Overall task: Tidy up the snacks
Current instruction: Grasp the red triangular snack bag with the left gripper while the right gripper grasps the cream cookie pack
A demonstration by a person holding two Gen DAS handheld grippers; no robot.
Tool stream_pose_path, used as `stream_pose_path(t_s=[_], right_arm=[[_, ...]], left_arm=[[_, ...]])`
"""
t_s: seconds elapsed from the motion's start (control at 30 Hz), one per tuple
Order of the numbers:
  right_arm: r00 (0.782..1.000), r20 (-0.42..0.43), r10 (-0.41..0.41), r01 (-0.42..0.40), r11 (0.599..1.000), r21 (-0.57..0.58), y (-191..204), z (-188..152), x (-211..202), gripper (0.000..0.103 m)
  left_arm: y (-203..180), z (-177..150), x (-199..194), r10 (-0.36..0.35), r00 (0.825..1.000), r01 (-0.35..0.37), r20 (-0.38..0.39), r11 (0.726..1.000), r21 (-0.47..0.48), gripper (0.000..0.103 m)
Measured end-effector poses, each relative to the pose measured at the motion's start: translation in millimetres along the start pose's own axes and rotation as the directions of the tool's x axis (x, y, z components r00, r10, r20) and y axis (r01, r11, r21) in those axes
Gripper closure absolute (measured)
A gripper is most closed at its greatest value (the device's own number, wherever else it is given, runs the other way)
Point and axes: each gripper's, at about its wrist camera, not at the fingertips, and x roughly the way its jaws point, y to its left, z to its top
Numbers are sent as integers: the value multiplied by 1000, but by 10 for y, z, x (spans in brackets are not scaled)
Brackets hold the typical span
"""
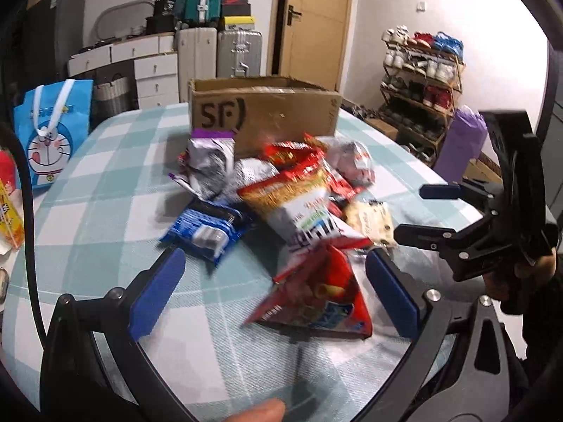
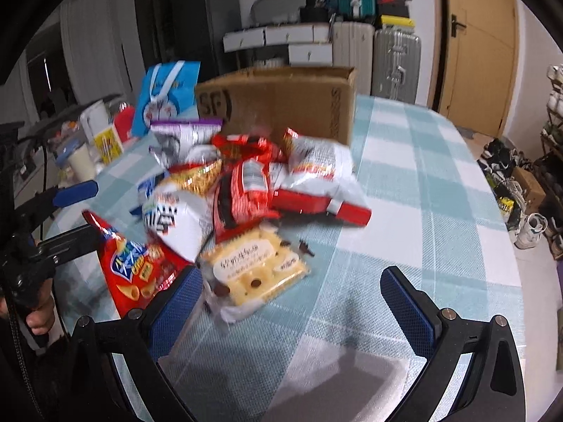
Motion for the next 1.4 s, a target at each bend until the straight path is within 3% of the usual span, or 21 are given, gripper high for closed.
stream_pose_path(t_s=[0.23,0.5,0.57,0.67,1.0,1.17,1.4], right_arm=[[998,-65,16,-18,999,-35,46,17,131,0],[992,-110,56,-63,996,-57,42,57,196,0],[990,-127,55,-65,995,-78,62,70,243,0],[985,-157,66,-83,991,-105,94,89,320,0],[974,-213,76,-118,974,-194,143,204,537,1],[968,-230,103,-150,969,-197,162,219,590,13],[975,-205,82,-123,973,-194,211,131,510,25]], left_arm=[[-14,-42,207,-52,997,50,-63,998,-24,1],[-67,-66,299,-125,986,124,-106,992,-23,10],[-70,-72,313,-130,985,128,-114,991,-28,18],[-35,-82,363,-144,981,138,-128,989,-50,21],[0,-104,514,-159,971,149,-180,986,-68,21],[4,-106,524,-165,970,154,-177,985,-73,21],[27,-98,519,-175,968,164,-177,983,-77,24]])
